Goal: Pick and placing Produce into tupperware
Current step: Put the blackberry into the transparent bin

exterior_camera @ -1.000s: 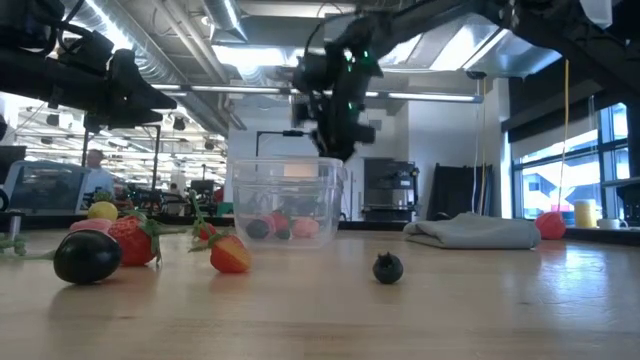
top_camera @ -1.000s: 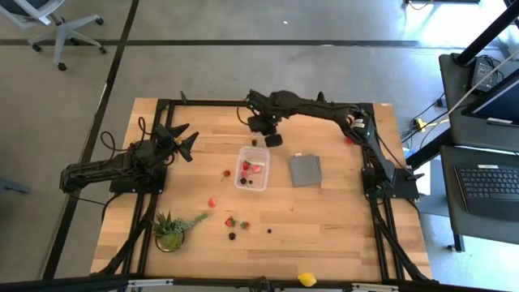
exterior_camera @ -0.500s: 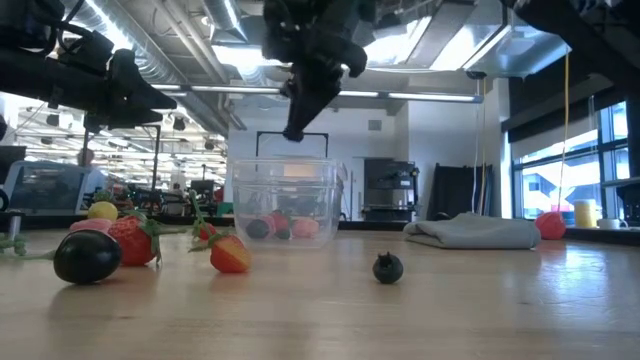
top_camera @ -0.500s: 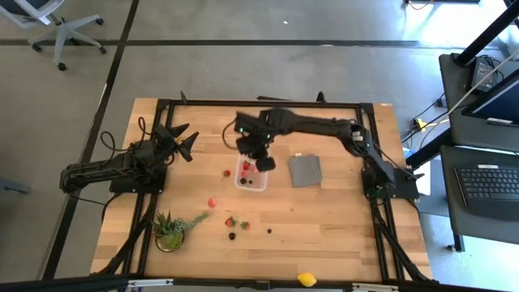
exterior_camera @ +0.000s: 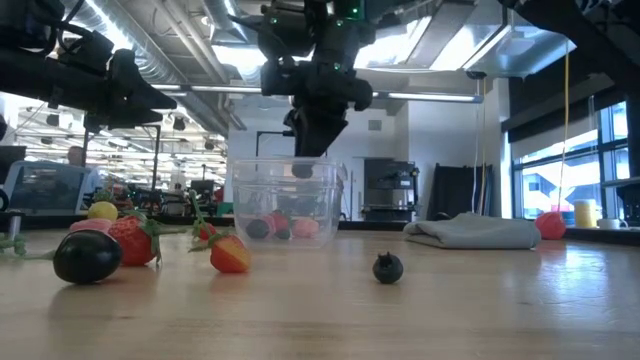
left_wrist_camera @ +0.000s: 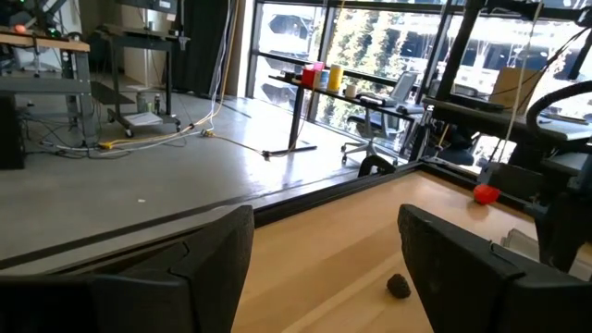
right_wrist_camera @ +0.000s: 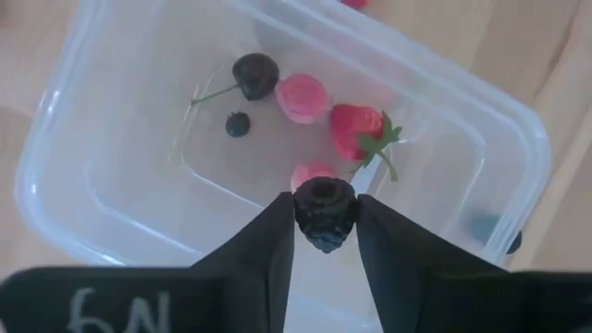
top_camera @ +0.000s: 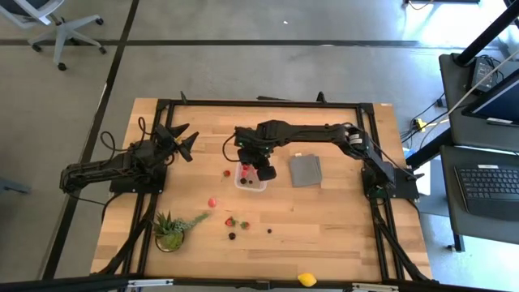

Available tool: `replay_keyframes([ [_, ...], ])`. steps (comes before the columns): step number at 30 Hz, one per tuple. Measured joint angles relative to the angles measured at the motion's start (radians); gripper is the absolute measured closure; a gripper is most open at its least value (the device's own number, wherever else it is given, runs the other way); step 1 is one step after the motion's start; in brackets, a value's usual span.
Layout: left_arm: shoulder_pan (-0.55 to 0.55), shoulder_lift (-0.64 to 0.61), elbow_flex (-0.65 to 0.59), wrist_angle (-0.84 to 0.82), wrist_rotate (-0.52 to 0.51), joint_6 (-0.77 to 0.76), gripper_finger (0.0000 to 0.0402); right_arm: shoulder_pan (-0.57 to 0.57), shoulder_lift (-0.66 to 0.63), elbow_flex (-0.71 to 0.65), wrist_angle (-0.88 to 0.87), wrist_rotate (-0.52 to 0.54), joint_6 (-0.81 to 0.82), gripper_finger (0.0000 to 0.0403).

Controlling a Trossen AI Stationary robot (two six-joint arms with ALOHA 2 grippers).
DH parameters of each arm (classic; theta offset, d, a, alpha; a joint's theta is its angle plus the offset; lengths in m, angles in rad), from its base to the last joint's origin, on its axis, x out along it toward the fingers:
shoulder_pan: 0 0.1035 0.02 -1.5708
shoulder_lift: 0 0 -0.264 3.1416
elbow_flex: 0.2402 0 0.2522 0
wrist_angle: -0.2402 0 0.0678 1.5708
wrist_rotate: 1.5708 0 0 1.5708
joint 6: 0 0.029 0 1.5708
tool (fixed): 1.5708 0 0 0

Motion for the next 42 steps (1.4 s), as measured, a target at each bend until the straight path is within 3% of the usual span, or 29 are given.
replay_keyframes([
  [12, 0.000, 0.000, 0.000, 0.000, 0.000, 0.000, 0.0140, -0.002, 0.000, 0.014, -0.007, 0.001, -0.004, 0.0246],
  [21, 0.000, 0.000, 0.000, 0.000, 0.000, 0.000, 0.0140, -0.012, -0.005, 0.239, -0.140, 0.100, 0.000, 0.0229],
  [23, 0.000, 0.000, 0.000, 0.000, 0.000, 0.000, 0.0140, -0.035, -0.005, 0.289, -0.171, 0.049, -0.033, 0.0230],
  [26, 0.000, 0.000, 0.000, 0.000, 0.000, 0.000, 0.0140, -0.106, -0.005, 0.337, -0.213, -0.115, -0.058, 0.0233],
  [30, 0.000, 0.000, 0.000, 0.000, 0.000, 0.000, 0.0140, -0.221, -0.012, 0.313, -0.242, -0.260, -0.058, 0.0232],
  [35, 0.000, 0.000, 0.000, 0.000, 0.000, 0.000, 0.0140, -0.303, -0.009, 0.271, -0.164, -0.268, 0.031, 0.0231],
  [42, 0.000, 0.000, 0.000, 0.000, 0.000, 0.000, 0.0140, -0.310, -0.007, 0.143, 0.100, -0.254, 0.211, 0.0231],
])
